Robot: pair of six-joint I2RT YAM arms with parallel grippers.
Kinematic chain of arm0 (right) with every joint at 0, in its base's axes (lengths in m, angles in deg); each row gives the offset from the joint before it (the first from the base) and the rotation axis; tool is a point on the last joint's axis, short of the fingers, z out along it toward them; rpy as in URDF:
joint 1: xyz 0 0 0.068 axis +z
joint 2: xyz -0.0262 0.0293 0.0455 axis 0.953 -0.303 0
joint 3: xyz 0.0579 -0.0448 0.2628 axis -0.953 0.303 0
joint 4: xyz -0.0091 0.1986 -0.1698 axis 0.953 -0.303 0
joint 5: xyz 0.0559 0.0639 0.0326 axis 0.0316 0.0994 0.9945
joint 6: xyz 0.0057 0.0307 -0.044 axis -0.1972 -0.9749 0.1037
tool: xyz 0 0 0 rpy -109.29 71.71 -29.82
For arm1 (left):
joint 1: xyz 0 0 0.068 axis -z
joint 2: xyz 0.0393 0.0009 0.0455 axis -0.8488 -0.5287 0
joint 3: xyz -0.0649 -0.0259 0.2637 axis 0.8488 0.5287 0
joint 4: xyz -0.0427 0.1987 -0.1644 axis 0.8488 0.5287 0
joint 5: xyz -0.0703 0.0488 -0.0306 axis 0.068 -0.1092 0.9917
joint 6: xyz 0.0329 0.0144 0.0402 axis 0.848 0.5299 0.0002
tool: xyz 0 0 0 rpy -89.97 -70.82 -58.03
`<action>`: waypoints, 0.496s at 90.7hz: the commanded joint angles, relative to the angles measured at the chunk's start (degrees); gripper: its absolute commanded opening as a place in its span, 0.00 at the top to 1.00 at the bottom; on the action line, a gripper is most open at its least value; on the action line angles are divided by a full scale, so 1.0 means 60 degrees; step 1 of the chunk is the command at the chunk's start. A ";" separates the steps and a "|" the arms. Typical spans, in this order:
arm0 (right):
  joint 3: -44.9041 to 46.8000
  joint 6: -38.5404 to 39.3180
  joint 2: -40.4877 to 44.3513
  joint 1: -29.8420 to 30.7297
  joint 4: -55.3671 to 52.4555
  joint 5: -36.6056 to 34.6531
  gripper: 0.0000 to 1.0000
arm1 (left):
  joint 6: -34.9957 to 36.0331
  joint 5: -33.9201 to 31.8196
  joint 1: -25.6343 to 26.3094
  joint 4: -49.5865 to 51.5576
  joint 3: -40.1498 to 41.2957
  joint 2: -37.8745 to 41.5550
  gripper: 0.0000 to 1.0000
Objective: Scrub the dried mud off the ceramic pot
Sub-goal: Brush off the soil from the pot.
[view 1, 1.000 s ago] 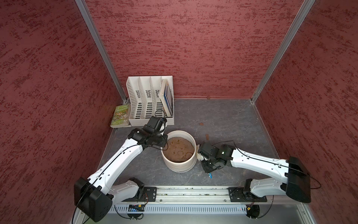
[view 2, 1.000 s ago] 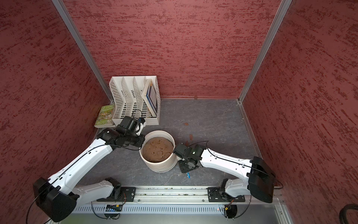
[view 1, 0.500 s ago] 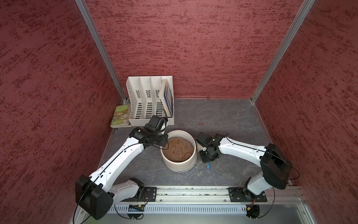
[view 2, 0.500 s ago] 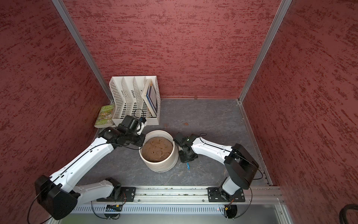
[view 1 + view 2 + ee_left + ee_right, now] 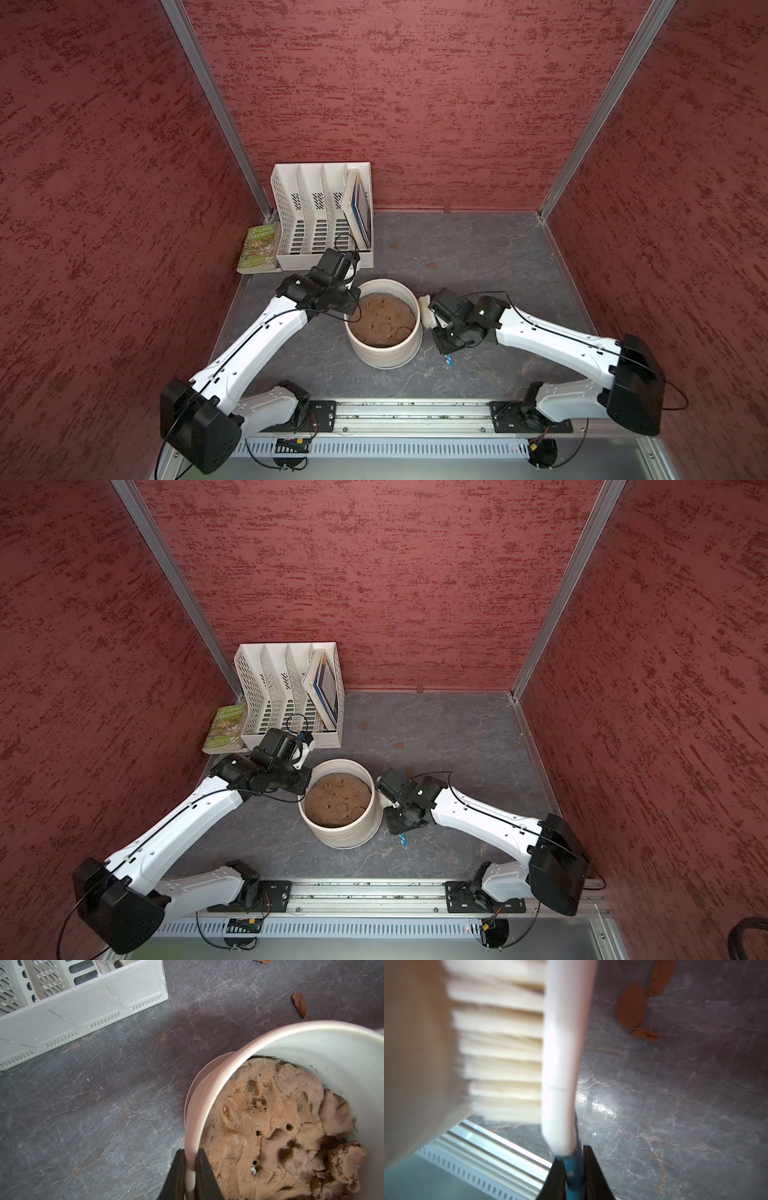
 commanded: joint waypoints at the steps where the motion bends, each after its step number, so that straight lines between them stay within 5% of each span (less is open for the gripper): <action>1: 0.0599 -0.0636 0.0410 0.0065 -0.0377 -0.0595 1.00 | -0.0018 -0.0056 0.0039 -0.0779 -0.0222 -0.0166 1.00; 24: 0.0750 -0.0962 0.0696 0.0017 -0.0192 -0.0860 1.00 | 0.0862 -0.1749 0.0116 -0.1799 0.0449 0.0261 1.00; 45: 0.1647 -0.1034 0.1013 -0.0064 0.1197 -0.0471 1.00 | 0.1213 -0.1449 0.0081 -0.2449 0.0411 0.0076 1.00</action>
